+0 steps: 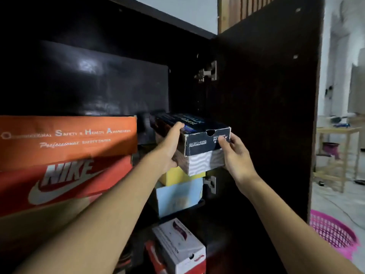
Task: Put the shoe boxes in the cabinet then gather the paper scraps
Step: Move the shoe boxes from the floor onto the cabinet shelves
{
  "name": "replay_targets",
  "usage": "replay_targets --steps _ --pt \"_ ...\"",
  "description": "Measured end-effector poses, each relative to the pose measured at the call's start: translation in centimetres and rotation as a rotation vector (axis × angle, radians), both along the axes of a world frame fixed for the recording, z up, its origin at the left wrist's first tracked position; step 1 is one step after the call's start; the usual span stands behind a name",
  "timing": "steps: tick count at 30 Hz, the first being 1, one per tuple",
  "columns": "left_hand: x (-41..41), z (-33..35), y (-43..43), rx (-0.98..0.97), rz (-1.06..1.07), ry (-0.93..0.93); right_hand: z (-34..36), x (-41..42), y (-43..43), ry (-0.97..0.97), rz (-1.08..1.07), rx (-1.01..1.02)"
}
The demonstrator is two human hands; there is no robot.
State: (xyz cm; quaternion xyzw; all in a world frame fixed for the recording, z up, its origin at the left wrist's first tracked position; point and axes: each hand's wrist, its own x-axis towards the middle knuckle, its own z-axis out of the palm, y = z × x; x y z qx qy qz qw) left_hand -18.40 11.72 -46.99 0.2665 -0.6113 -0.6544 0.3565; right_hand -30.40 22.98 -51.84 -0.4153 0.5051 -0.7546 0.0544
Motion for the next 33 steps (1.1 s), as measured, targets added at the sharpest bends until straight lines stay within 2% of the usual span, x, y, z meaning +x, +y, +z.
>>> replay_targets --steps 6,11,14,19,24,27,31,33 --pt "-3.5 -0.1 -6.2 -0.152 0.050 -0.068 0.3 -2.9 -7.0 -0.013 -0.094 0.120" --pt "-6.3 -1.0 -8.7 -0.451 0.293 -0.109 -0.9 -6.6 -11.5 0.145 -0.294 0.259" --pt "-7.9 -0.8 -10.8 -0.583 0.433 -0.110 -0.9 -7.5 -13.9 0.306 -0.320 0.338" --pt "-8.4 0.1 -13.4 -0.595 0.348 -0.232 -0.2 -8.8 -15.9 0.380 -0.199 0.476" --pt "-9.3 0.6 -14.0 -0.595 0.291 -0.233 1.1 -9.2 -14.1 0.402 -0.122 0.564" --pt "-9.1 0.3 -14.3 -0.624 0.297 -0.285 1.3 -6.8 -10.4 0.480 -0.201 0.496" --pt "-8.1 0.9 -12.1 -0.768 0.431 -0.458 0.7 -2.3 -2.4 0.715 -0.488 0.307" --pt "-7.2 1.8 -9.0 -0.841 0.425 -0.365 0.5 -1.0 1.6 0.822 -0.704 0.146"
